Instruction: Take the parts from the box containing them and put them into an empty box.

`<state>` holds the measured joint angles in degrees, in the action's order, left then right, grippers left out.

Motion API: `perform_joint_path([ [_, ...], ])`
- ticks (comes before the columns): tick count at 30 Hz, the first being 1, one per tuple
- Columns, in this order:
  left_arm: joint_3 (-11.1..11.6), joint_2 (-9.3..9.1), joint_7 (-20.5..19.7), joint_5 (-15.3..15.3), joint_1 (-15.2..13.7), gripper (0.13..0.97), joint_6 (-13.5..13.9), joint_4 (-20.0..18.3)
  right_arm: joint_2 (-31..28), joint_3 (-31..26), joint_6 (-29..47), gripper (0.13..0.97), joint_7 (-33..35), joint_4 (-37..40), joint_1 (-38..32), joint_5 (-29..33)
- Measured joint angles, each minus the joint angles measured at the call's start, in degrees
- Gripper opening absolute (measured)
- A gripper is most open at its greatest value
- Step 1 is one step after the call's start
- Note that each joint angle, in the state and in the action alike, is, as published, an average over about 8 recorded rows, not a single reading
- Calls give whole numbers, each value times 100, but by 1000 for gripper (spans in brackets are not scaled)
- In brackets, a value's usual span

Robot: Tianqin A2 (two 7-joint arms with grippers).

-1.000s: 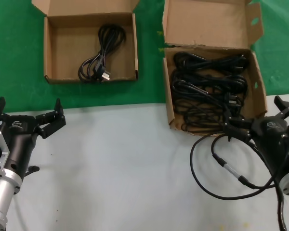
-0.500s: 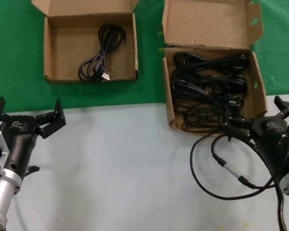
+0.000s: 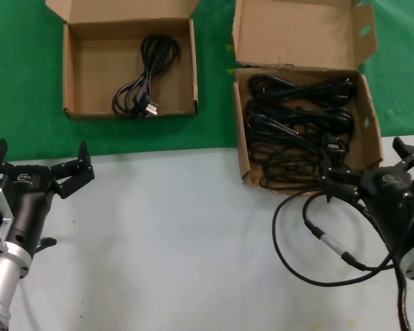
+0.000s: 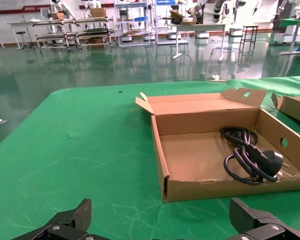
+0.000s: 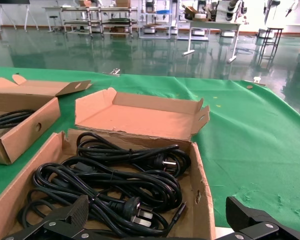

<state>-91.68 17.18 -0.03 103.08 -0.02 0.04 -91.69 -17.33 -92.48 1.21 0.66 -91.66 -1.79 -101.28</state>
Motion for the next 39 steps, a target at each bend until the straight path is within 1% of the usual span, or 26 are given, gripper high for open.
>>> perform_joint_path([
  [39,0,0,0,0,0,966,0,0,0,0,0,966,0,0,0,0],
])
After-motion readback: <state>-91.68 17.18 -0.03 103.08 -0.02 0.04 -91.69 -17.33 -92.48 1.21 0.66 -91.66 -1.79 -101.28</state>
